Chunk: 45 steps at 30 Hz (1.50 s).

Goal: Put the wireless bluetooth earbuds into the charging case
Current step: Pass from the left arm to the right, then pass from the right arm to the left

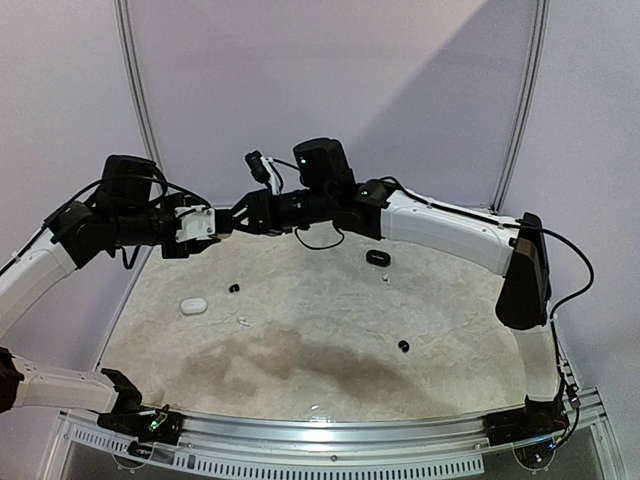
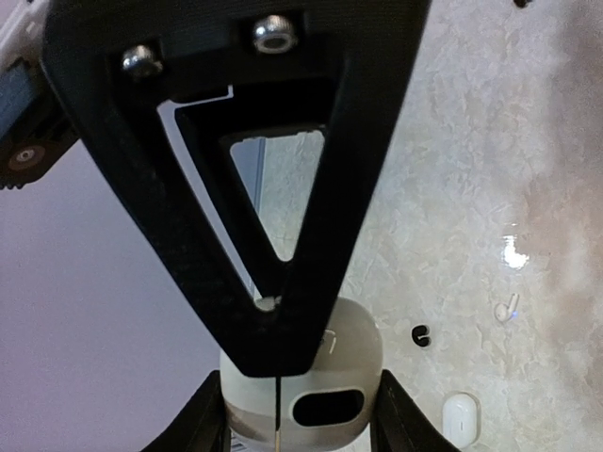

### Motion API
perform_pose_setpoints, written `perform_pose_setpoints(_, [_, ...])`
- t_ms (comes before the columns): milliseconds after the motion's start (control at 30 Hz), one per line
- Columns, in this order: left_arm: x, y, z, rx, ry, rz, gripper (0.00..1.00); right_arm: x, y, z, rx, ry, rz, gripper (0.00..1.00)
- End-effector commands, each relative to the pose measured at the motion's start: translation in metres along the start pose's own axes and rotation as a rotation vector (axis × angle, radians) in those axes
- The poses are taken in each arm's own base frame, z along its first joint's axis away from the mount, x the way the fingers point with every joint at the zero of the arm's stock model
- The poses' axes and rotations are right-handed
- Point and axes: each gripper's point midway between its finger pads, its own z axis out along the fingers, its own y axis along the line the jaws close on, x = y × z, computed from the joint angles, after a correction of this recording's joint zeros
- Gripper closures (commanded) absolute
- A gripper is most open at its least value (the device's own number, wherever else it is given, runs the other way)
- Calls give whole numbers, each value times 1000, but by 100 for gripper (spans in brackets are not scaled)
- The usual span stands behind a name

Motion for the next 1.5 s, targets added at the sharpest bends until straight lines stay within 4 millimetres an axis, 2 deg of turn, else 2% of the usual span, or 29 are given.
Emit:
perform_pose_setpoints(0, [-8, -1, 4, 1, -25, 3, 92, 7, 1, 10, -38, 24, 16, 59])
perform_pose_setpoints(133, [-10, -2, 5, 5, -29, 10, 92, 8, 2, 11, -42, 30, 17, 67])
perform_pose_setpoints(367, [-14, -1, 5, -2, -29, 8, 92, 9, 12, 10, -82, 45, 27, 97])
perform_pose_setpoints(400, [-14, 0, 4, -5, -28, -4, 88, 11, 11, 10, -83, 53, 27, 100])
perform_pose_setpoints(433, [-15, 3, 4, -11, -28, -24, 77, 11, 12, 8, -82, 57, 26, 100])
perform_pose_setpoints(533, [-14, 9, 1, -23, -19, -108, 18, 14, 9, 3, -58, 66, -8, 100])
perform_pose_setpoints(567, [-13, 11, -1, -36, -18, -148, 4, 13, 8, -3, -44, 61, -25, 100])
perform_pose_setpoints(600, [-11, 12, -3, -45, -20, -202, 1, 11, 8, -8, -33, 51, -40, 100])
perform_pose_setpoints(667, [-10, 2, -10, 7, -56, -300, 1, 3, 9, -23, -10, 21, -86, 100])
perform_pose_setpoints(767, [-25, -15, -39, 145, -244, -483, 1, -6, 16, -43, 13, -17, -183, 100])
perform_pose_setpoints(833, [-39, -26, -59, 237, -399, -603, 1, -15, 35, -61, -6, -53, -280, 100])
perform_pose_setpoints(900, [-47, -23, -73, 273, -526, -751, 1, -20, 53, -75, -39, -96, -384, 100])
perform_pose_setpoints(1033, [-61, -13, -84, 344, -732, -953, 4, -28, 90, -100, -136, -195, -546, 100])
perform_pose_setpoints(1100, [-74, -8, -96, 355, -858, -900, 8, -28, 103, -103, -164, -210, -596, 100])
perform_pose_setpoints(1200, [-77, -4, -92, 338, -866, -923, 18, -25, 118, -100, -202, -223, -658, 100])
perform_pose_setpoints(1333, [-96, -1, -102, 378, -919, -880, 29, -26, 132, -95, -245, -250, -706, 100])
perform_pose_setpoints(1467, [-112, -15, -108, 452, -949, -835, 31, -23, 138, -87, -262, -235, -726, 100])
